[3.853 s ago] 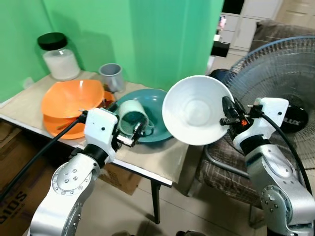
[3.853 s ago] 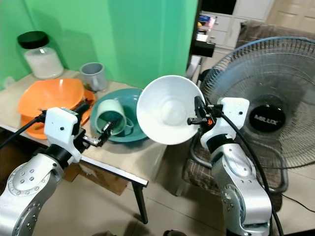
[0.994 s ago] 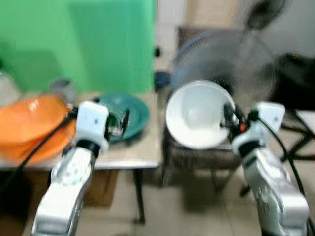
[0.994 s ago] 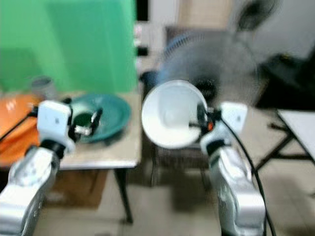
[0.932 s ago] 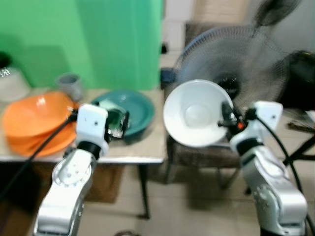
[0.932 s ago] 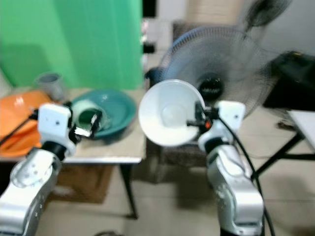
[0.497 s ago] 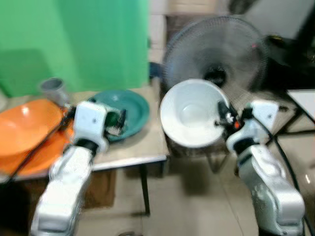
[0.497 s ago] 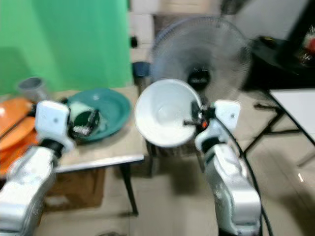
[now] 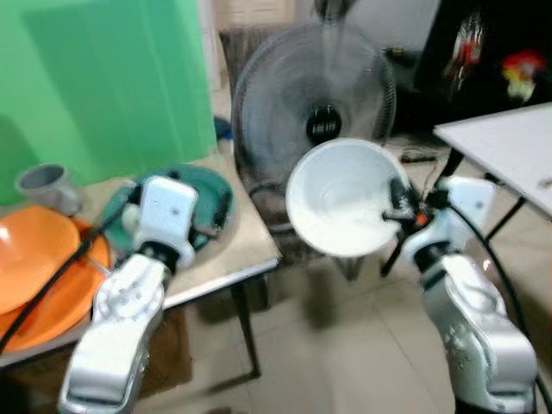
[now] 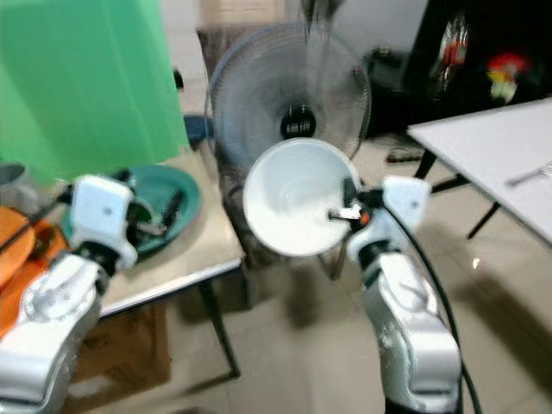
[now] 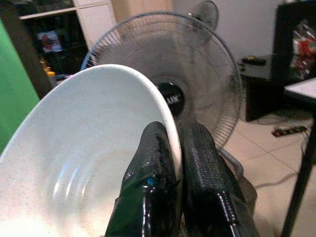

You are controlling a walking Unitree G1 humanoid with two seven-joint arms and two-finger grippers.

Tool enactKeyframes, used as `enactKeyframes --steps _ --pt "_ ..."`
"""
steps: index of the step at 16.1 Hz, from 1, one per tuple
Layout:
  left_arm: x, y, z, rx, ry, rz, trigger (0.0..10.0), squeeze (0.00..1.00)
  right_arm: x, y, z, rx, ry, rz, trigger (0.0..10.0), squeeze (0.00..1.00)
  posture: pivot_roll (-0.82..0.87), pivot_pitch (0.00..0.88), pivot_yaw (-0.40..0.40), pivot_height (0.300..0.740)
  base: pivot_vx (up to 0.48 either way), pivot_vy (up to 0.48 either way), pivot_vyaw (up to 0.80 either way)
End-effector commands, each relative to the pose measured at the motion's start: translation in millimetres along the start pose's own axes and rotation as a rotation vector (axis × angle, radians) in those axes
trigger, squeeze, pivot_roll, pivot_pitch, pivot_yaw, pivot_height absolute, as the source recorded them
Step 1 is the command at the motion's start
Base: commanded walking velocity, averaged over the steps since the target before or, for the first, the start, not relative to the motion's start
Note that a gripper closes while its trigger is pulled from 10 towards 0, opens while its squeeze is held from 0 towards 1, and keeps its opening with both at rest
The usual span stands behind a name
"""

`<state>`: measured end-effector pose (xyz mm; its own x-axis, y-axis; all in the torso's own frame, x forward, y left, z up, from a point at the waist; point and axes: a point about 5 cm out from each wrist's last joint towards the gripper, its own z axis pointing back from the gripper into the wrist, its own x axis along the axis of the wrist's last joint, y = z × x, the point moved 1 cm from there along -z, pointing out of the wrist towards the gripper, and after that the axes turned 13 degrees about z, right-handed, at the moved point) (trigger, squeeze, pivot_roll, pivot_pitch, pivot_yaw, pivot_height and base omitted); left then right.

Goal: Setting the table

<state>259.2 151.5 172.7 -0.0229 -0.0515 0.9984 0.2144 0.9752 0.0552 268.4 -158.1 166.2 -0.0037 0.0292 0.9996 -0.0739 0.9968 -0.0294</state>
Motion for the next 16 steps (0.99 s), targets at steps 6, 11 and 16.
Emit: enactKeyframes --steps 6,11,16 --pt "-4.5 4.4 -1.7 0.017 0.028 0.053 10.0 0.0 8.4 0.0 0.5 -0.006 -0.039 0.0 10.0 0.0 0.06 0.0 0.021 0.74 0.0 0.32 -0.8" --pt "-3.9 4.9 -3.4 0.021 0.036 0.036 10.0 0.0 9.1 0.7 0.2 -0.008 -0.042 0.001 10.0 0.0 0.06 0.0 0.025 0.74 0.0 0.0 -0.8" --pt "2.6 1.9 -4.7 -0.003 -0.016 -0.016 10.0 0.0 9.1 1.1 0.1 -0.01 -0.041 0.0 10.0 0.0 0.06 0.0 0.027 0.74 0.0 0.192 -0.16"
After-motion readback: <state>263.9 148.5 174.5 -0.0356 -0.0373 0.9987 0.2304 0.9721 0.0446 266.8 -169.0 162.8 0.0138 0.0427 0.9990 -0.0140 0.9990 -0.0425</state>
